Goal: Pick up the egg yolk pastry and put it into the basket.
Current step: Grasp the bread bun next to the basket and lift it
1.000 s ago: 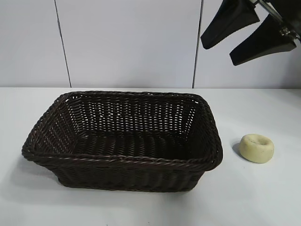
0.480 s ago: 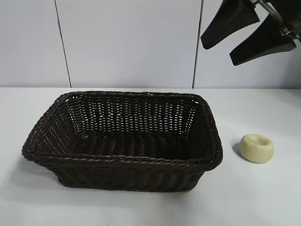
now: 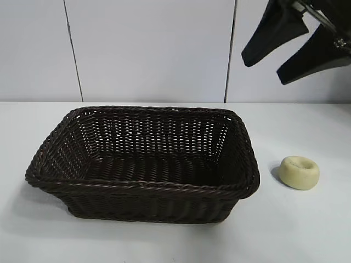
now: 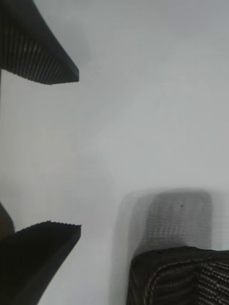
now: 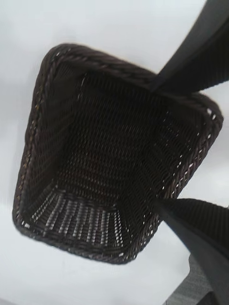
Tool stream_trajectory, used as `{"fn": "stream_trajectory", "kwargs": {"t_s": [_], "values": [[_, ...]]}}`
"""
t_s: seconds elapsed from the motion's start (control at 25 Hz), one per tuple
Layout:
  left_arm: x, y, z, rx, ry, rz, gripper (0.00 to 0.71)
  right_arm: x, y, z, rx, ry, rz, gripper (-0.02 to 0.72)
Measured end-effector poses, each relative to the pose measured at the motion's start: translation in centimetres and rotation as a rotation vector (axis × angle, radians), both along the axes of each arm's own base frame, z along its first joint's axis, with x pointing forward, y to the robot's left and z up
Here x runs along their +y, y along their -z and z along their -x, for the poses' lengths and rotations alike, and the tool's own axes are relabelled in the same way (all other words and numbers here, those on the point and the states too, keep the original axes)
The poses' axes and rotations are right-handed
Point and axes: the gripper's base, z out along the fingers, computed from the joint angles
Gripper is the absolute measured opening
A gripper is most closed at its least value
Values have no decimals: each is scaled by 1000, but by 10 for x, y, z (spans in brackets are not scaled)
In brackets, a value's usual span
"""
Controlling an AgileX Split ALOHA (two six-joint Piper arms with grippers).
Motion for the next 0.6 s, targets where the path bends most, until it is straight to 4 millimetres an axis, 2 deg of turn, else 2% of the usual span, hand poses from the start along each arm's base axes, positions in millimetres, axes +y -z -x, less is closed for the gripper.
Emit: {"fn": "stream_trajectory", "kwargs": {"t_s": [0.12,0.28,0.6], "values": [[0,0,12,-69,0,1,574,-5,3,0,27,39,46,465],[0,0,12,-66,0,1,574,-21,6,-2,53,117,97,465],[0,0,12,-66,0,1,574,-74,7,-9,70,297,141,465]]}}
